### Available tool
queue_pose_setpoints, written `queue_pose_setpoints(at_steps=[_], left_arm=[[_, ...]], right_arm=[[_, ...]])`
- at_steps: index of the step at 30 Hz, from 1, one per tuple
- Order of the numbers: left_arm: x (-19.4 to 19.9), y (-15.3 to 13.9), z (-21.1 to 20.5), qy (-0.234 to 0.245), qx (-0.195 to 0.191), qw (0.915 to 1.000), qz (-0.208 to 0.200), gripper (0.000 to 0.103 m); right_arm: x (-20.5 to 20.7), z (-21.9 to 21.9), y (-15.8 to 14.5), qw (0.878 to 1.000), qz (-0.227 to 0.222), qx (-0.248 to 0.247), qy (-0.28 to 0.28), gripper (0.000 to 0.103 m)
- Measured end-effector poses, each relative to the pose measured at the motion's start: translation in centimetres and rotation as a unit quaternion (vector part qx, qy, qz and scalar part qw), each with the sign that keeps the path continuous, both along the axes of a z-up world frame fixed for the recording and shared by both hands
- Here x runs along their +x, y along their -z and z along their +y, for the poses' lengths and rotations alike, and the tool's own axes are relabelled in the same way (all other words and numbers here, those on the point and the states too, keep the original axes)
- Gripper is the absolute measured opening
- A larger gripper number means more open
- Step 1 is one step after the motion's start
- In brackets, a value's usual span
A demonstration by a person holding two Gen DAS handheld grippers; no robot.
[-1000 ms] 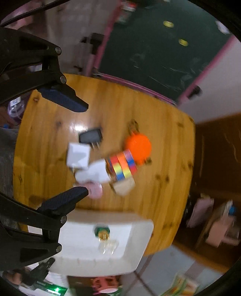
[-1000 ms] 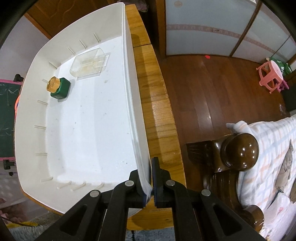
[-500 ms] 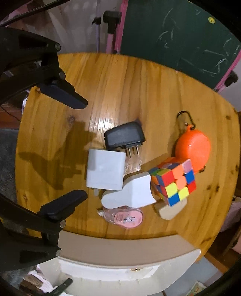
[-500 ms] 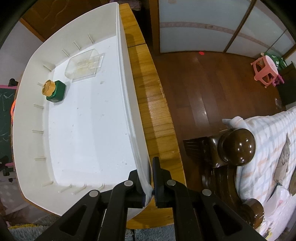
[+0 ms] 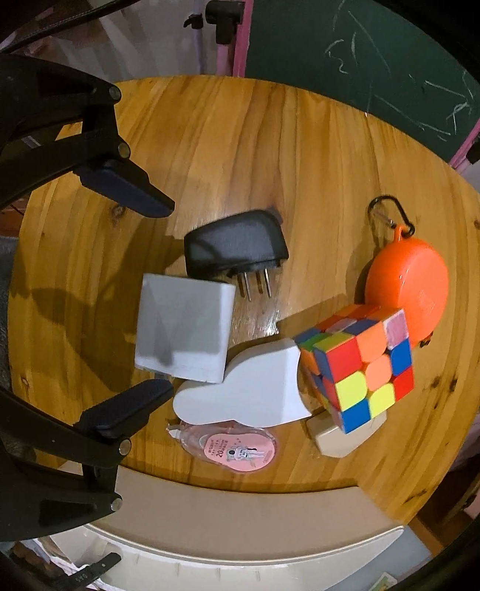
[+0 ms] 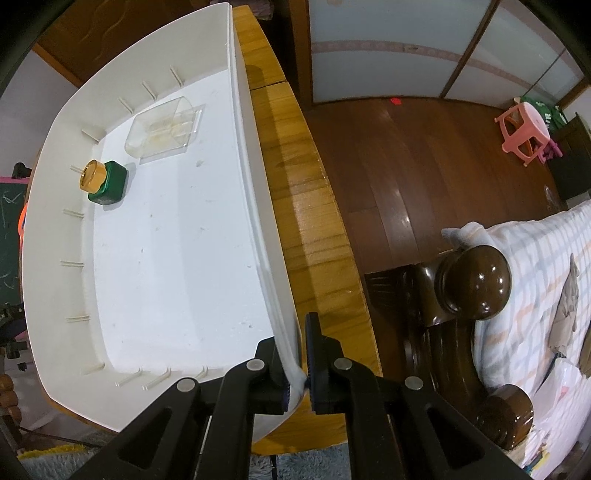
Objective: Organize rigid objects
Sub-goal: 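Move the left tool back and grasp the white cube charger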
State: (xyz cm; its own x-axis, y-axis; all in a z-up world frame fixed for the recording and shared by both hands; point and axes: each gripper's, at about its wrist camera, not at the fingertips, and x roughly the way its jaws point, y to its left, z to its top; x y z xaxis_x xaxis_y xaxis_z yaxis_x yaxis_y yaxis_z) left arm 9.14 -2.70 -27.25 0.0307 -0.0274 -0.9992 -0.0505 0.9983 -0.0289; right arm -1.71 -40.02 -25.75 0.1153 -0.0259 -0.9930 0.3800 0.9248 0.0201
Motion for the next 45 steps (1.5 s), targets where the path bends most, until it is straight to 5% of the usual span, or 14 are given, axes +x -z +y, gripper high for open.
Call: queue_pose_setpoints(at_steps=[24,26,28,34,39,45], left_arm=[[2.2,3.9,0.6,-0.051,-0.002,0.9984,0.024,0.086],[1.4,3.4,0.7,-0.056,-0.013,0.9981,0.022,0.059],[1.1,2.9,0.5,-0.041,0.019,0.9988,0.017,0.06],[-0.8,3.2,1.5,-0.058,-0.011,0.9975,0.039,0.06],[-2.5,0.6,1.5,-0.047,-0.016,0.9984,0.027,0.059],[-2.8,-6.6,-2.2,0.022,-0.02,0.9988,-0.039,0.06]], right_arm=[[-0.1,0.1,0.1,1.0,0.003,0.0,-0.003,0.007],[-0.1,0.0,0.0,1.0,0.003,0.002,-0.003,0.007],[-0.1,0.0,0.0,1.0,0.003,0.003,-0.005,0.007],[-0.2,-0.2,0.2,1.0,0.001,0.009,-0.007,0.007],[-0.2,-0.2,0.2,1.0,-0.001,0.013,-0.014,0.006],[-0.3,-0.4,0.2,1.0,-0.009,0.023,-0.019,0.005]])
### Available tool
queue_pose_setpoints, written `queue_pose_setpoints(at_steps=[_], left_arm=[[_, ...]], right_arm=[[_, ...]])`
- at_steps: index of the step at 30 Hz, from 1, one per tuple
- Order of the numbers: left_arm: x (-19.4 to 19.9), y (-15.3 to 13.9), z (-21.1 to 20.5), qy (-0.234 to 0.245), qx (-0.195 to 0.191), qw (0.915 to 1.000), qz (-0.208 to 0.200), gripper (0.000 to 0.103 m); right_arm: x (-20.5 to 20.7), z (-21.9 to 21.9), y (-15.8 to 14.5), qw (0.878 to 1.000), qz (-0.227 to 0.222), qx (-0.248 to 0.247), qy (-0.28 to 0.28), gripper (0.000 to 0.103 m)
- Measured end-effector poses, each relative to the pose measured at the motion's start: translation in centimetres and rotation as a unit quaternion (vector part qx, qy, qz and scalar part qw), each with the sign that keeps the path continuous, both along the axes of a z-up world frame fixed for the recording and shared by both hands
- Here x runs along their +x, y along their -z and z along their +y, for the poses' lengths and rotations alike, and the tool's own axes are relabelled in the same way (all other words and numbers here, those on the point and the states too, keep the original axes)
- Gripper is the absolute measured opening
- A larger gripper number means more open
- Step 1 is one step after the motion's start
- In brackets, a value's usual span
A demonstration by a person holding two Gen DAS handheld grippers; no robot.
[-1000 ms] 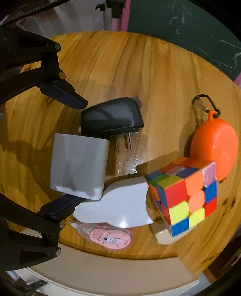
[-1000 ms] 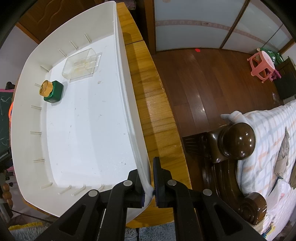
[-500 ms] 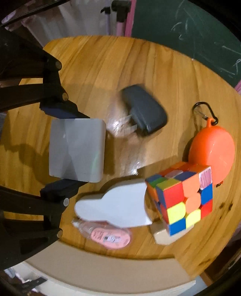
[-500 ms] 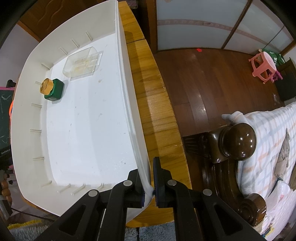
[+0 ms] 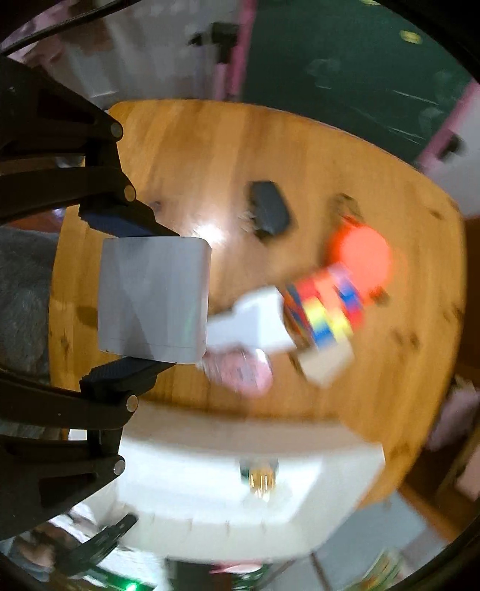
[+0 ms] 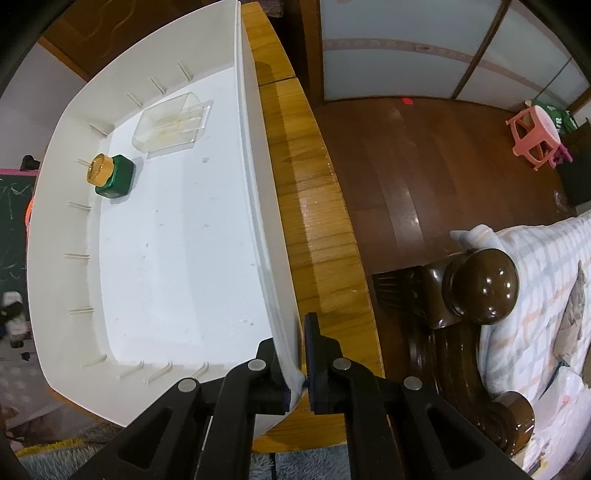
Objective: Organize rigid objects
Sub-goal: 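Carry the white charger with the left tool into the bin and release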
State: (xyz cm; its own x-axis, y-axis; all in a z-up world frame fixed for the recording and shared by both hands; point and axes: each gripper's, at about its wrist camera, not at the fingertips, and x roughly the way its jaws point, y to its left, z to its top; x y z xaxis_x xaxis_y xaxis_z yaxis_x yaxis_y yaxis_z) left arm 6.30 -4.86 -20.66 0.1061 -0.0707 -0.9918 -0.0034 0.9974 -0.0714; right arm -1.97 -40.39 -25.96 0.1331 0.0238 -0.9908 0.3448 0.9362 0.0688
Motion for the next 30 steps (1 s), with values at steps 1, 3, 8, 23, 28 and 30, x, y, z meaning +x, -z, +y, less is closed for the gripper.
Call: queue_pose_setpoints(at_steps=[1,3,8,23,28,30], left_arm=[[0.5,-1.6,-1.7,0.015,-0.002,0.9998,-0.012,0.06],[0.8,-4.0,-3.9,0.048,-0.009,0.9982,-0.034,0.06],[0.7,-7.8,-9.1,0.134,-0.03,0.9885,-0.063,0.06],[2.5,-0.7,-25.0,0.285,0.047,0.957,0.023,0.06],[2.3,2.7,-27.2,0.314,0.081,0.9445,0.053,0.06],[2.4,4.0,-27.7,0.321,0.091,0.9406,0.064,0.06]], right_arm=[[0.0,0.0,0.0,1.0,-0.002,0.001,-0.001,0.005],[-0.1,0.0,-0.1,1.0,-0.007,0.004,-0.004,0.005],[-0.2,-0.2,-0.1,1.0,-0.015,0.011,-0.008,0.005],[-0.5,-0.8,0.2,0.999,-0.039,0.018,-0.006,0.005],[-0.6,-0.7,0.2,0.999,-0.044,0.017,-0.01,0.005],[-0.6,-0.7,0.2,0.999,-0.045,0.016,-0.012,0.005]])
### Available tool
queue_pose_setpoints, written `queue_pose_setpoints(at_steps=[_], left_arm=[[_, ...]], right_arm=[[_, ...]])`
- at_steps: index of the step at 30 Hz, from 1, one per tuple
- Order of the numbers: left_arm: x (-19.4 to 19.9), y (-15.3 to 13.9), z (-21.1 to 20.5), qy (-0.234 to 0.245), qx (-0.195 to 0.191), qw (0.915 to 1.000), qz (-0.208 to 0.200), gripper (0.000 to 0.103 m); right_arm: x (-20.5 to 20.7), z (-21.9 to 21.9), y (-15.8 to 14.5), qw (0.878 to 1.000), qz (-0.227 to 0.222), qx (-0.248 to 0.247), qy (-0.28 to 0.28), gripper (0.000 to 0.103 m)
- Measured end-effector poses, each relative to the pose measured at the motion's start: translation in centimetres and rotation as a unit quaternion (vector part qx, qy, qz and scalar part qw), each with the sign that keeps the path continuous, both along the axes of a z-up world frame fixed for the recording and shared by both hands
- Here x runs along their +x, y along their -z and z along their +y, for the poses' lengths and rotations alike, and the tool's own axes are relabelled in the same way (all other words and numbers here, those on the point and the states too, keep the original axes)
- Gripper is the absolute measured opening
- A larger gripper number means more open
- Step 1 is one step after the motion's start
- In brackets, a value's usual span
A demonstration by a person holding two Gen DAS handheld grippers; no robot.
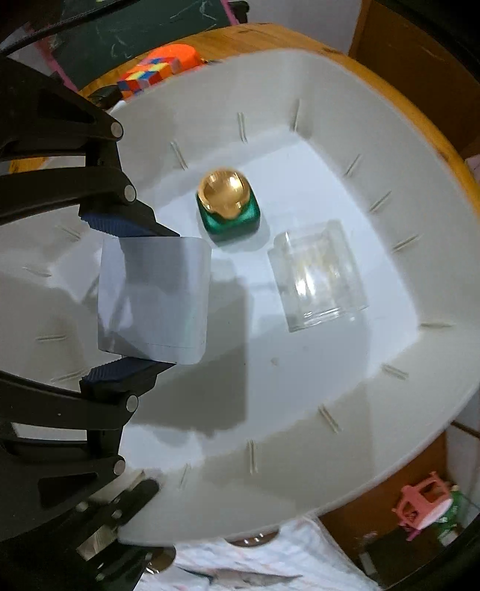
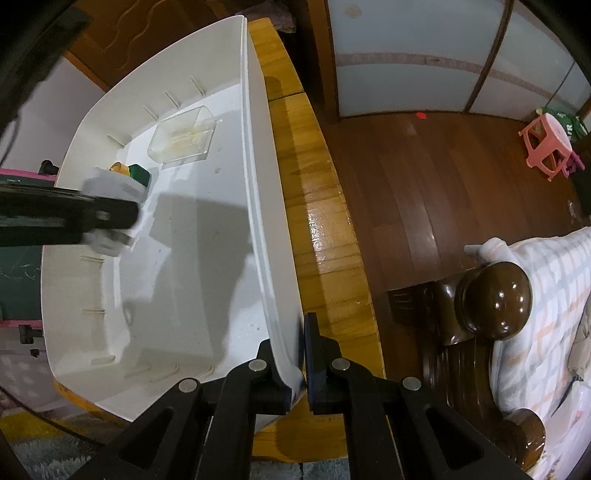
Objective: Organize rigid objects
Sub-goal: 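Carry the white charger with the left tool into the bin and release, then move the left tool back to the black plug adapter and grasp it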
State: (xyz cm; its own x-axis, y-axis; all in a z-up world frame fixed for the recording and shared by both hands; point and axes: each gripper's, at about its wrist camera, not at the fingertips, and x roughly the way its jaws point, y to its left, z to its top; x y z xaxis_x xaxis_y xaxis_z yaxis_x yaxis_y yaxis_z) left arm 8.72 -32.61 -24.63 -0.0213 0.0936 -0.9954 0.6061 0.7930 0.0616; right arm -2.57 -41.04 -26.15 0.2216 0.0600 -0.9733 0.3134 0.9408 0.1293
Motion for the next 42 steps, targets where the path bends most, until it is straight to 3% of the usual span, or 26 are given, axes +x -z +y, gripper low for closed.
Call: queue_pose_setpoints(at_steps=[7,9,13,19,24,33,36,42], left_arm=[[1.5,3.3,-0.2,-0.019,0.037,0.9991,0.007,0.062],[1.9,3.1,-0.2,-0.028,0.024,0.9993,0.007,0.064],[2.0,2.5,-0.4,-0.034,0.009,0.9994,0.003,0.082],[0.7,1.2,-0.9,-0.003,0.01,0.9999,-0.012,0.086],[-0.8,-1.2,0.2,-0.002,-0.009,0.9996,-0.027,0.086],[-2.6,-7.9,4.8,-0.015,-0.046,0.9953,-0.084,0.086],[-1.3,-9.4,5.9,-0.034,-0.054,0.9923,-0.106,0.086],[-0.6,-12.3,12.0,-0.105,-0.071,0.9817,-0.142,0.086]], right_arm=[[0.0,0.2,0.0,1.0,-0.002,-0.005,-0.009,0.005],[0.0,0.2,0.0,1.0,-0.002,-0.006,-0.011,0.005],[0.1,0.3,0.1,1.0,0.003,-0.006,-0.012,0.005],[0.3,0.3,0.2,1.0,0.006,-0.006,-0.013,0.005],[0.2,0.1,0.2,1.0,0.006,-0.004,-0.012,0.005],[0.2,0.0,0.2,1.0,0.011,0.006,-0.009,0.005],[0.2,-0.1,0.2,1.0,0.013,0.011,-0.007,0.006],[0.3,-0.2,0.3,1.0,0.016,0.015,-0.008,0.006]])
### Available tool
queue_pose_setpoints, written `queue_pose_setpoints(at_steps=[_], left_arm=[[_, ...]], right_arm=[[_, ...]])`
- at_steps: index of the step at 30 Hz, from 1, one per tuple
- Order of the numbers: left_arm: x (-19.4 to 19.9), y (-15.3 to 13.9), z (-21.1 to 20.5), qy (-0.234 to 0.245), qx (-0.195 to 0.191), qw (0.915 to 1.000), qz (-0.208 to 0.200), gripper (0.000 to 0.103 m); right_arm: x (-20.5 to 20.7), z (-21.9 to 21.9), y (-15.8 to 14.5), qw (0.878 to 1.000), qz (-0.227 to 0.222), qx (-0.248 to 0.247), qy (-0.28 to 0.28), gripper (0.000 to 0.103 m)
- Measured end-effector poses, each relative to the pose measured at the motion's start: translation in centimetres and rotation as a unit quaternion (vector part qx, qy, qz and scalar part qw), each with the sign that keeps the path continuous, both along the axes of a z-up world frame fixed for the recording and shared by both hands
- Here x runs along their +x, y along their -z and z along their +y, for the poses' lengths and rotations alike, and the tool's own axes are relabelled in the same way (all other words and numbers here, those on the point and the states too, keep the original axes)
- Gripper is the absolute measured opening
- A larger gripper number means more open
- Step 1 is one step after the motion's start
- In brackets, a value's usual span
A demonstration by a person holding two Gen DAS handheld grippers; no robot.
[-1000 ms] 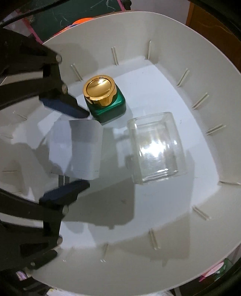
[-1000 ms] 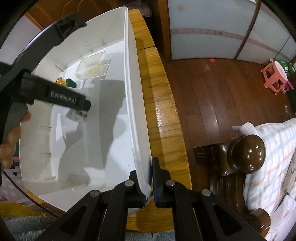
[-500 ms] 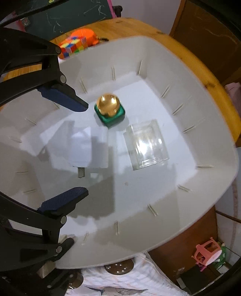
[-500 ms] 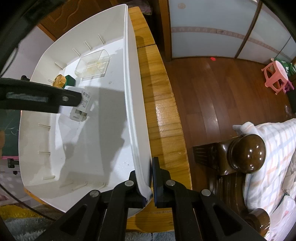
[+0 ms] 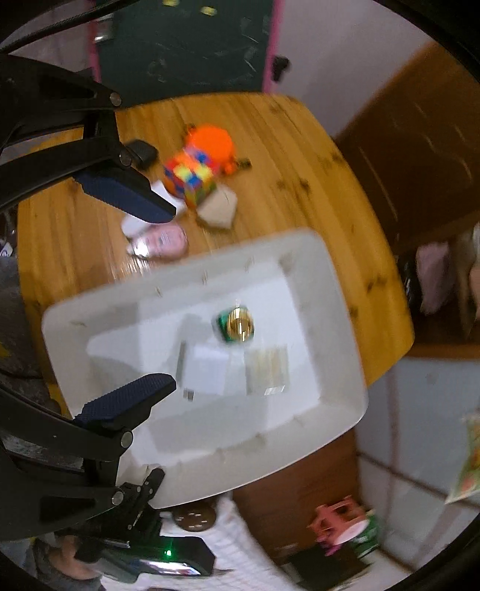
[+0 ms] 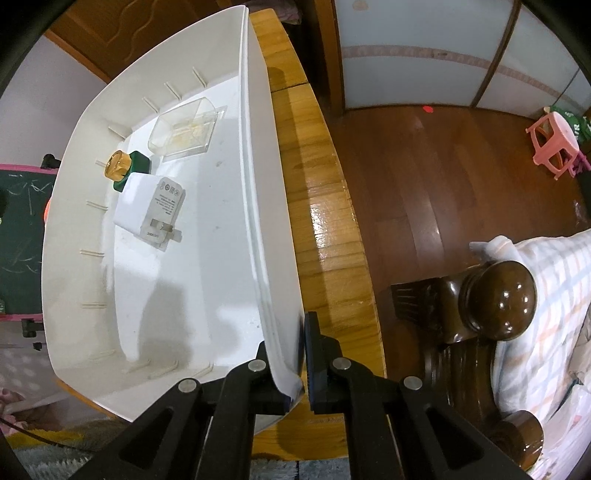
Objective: Organize rigid objects
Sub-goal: 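Move the left tool back to the black plug adapter and grasp it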
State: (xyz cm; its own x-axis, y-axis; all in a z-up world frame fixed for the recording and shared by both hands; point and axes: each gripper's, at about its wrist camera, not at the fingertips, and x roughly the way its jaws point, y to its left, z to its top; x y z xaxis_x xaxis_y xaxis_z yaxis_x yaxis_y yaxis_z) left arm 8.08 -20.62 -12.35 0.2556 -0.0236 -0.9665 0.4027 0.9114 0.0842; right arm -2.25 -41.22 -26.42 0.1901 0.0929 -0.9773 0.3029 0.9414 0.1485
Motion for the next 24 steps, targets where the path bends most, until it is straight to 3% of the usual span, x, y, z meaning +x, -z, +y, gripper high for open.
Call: queue_pose_setpoints(at_steps=[3,9,12,16,24], left_arm=[[-0.3,-2.0,3.6,-0.047,-0.012,0.9986,-0.018,0.086],[-0.9,-4.8,11.3,-0.142,-0.034,0.9879,-0.052,0.087],[-1.2,-5.4,14.3,-0.179,-0.027,0.9808,-0.073,0.097],[-1.2,-4.3,17.3,-0.219,-0.012,0.9728,-0.074,0.097],[0.7,1.6,21.1,-0.262,-0.014,0.9645,-0.025,0.097]], right_arm=[[0.1,0.0,0.0,1.0,0.004,-0.001,-0.003,0.006],[0.5,0.1,0.1,1.0,0.016,-0.003,-0.003,0.006],[0.5,0.0,0.0,1.0,0.019,-0.003,-0.001,0.006],[0.6,0.0,0.0,1.0,0.023,-0.003,0.003,0.006],[0.6,0.0,0.1,0.999,0.031,-0.009,0.012,0.005]])
